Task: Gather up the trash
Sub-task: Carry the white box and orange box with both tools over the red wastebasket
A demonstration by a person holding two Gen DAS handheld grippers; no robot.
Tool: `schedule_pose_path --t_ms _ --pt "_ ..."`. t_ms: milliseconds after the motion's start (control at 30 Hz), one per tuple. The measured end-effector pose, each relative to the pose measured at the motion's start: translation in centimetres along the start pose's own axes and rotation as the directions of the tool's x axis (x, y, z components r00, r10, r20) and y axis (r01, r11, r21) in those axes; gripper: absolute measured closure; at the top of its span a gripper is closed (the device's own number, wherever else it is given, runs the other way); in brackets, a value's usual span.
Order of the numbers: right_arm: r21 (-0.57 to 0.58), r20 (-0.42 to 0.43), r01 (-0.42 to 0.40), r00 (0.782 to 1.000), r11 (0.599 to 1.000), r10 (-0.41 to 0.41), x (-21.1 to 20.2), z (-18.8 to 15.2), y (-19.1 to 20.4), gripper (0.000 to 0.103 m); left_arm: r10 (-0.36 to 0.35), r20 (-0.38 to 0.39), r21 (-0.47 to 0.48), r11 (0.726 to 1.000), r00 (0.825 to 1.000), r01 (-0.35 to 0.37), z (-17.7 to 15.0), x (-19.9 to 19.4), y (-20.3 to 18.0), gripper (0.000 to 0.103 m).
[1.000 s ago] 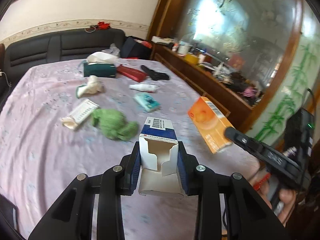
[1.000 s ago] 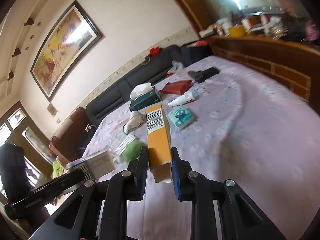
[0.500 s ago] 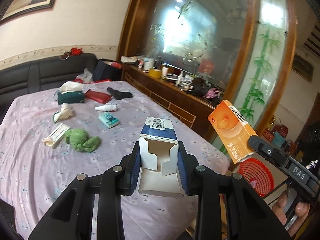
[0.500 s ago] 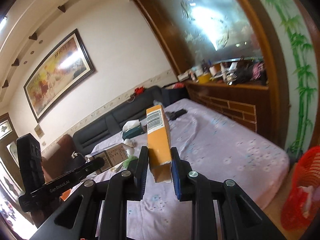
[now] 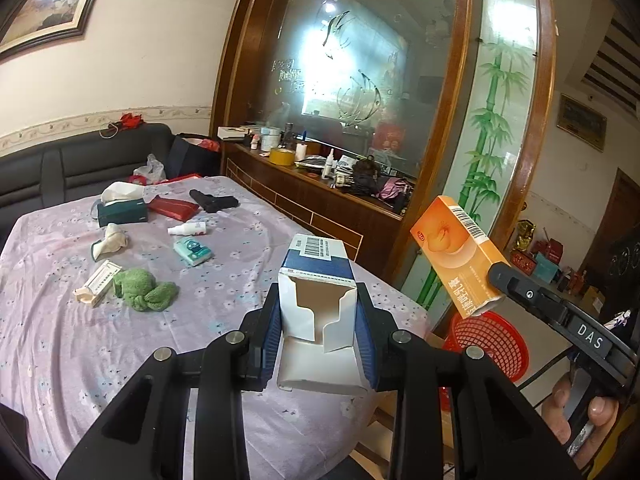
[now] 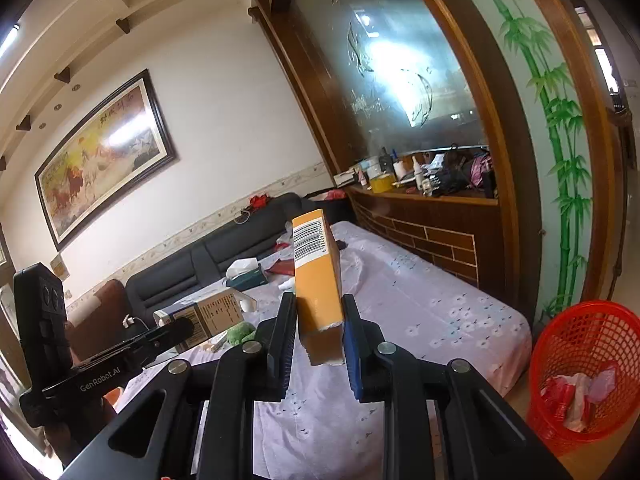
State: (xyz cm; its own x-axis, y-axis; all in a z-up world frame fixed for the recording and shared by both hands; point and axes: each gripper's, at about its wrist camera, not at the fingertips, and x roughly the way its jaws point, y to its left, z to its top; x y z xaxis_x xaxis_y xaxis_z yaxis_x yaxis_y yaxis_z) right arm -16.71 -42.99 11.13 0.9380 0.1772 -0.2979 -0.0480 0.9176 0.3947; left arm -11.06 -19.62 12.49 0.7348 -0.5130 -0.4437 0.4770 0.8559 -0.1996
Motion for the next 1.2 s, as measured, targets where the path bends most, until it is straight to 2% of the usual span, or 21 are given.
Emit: schedule_pose_path --t_ms 867,1033,1200 --pt "0.037 0.073 0.121 0.99 0.992 -0.123 -5.1 0.7 -3.6 0.079 -0.122 -0.039 0.085 0.989 0.992 0.125 -0.5 2.5 -6.3 0.071" --pt "0.064 0.08 0.164 0.982 0.984 -0.168 -6.2 0.6 -5.1 0.079 -0.17 -0.081 0.087 0.98 0.982 0.177 -1.2 3.6 -7.8 0.071" --pt "0.093 0.094 0.217 0.97 0.972 -0.225 -7.7 0.6 -7.1 0.079 -0.226 -0.134 0.098 0.966 0.965 0.239 -1.9 5.1 -10.1 0.071"
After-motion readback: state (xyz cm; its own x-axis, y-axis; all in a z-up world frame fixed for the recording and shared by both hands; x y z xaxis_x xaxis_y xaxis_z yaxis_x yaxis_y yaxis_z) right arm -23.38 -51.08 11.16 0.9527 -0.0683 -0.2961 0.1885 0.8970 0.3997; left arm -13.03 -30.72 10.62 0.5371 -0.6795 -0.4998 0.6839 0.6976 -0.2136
